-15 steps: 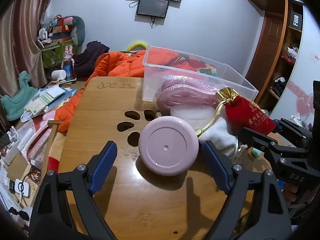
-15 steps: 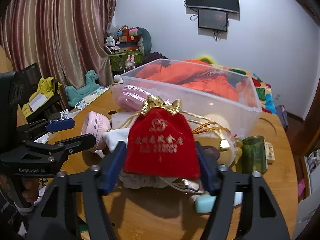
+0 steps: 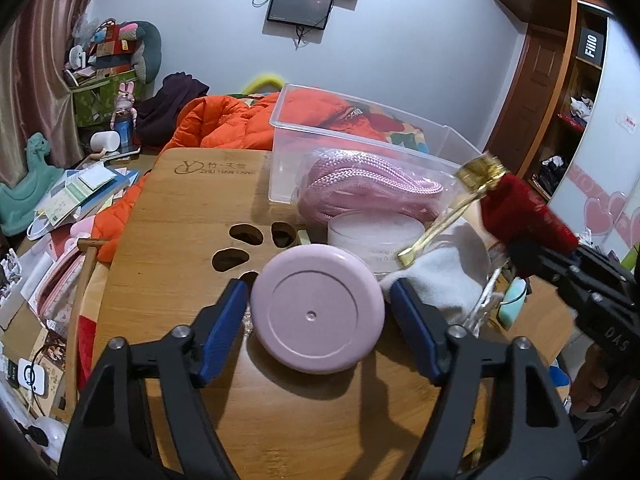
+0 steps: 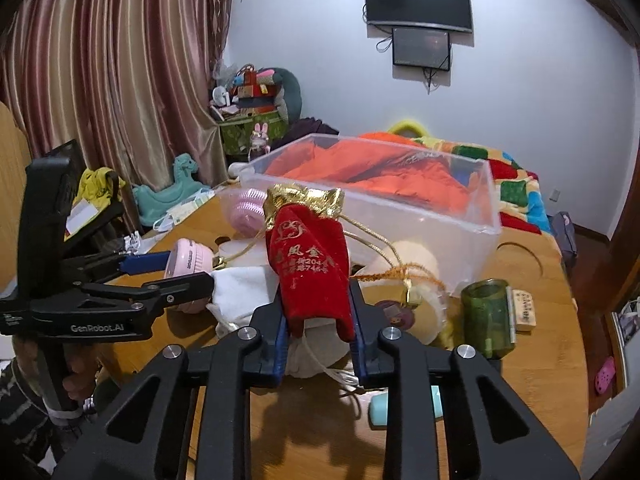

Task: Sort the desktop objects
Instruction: 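Lift the pink compact with the left gripper while right lifts the red pouch, then carry the pink compact and red pouch over the clear box and release both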

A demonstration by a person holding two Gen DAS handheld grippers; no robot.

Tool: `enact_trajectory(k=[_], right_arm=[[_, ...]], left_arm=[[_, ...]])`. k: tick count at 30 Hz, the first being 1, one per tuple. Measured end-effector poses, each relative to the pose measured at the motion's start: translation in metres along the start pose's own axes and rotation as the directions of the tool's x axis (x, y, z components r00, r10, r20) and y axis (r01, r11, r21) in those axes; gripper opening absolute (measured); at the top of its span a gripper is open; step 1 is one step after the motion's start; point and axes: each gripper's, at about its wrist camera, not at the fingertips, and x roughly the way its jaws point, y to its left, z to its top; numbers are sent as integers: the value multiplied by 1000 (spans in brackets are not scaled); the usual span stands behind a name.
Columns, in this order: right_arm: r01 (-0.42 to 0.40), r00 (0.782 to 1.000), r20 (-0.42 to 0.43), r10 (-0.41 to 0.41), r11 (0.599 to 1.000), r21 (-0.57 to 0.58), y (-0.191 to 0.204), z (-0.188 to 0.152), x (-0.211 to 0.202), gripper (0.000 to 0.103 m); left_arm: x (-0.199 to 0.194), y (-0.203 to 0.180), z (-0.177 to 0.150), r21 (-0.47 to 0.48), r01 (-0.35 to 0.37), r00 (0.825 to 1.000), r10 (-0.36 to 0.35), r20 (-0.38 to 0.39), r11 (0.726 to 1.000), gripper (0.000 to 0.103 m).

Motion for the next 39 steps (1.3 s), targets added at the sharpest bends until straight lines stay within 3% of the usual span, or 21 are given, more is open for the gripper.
enact_trajectory(k=[3,13,20,39], right_arm=[[0,1000,15,0,1000,8,-3,1,-8,22],[40,997,59,-42,999,22,-7,9,-25,21],[45,997,68,-47,998,34,-12,10,-30,21],[96,985,142,-99,995,28,-41,57,-41,21]], left_arm=[[2,1,0,-11,-4,1000,4,-4,1000,65],[-11,6,-2,-34,-44,999,45,14,998,65],[-32,4,6,-19,-72,995,73,66,997,65],[-60,-31,78,107,-56,978,33,205,993,65]])
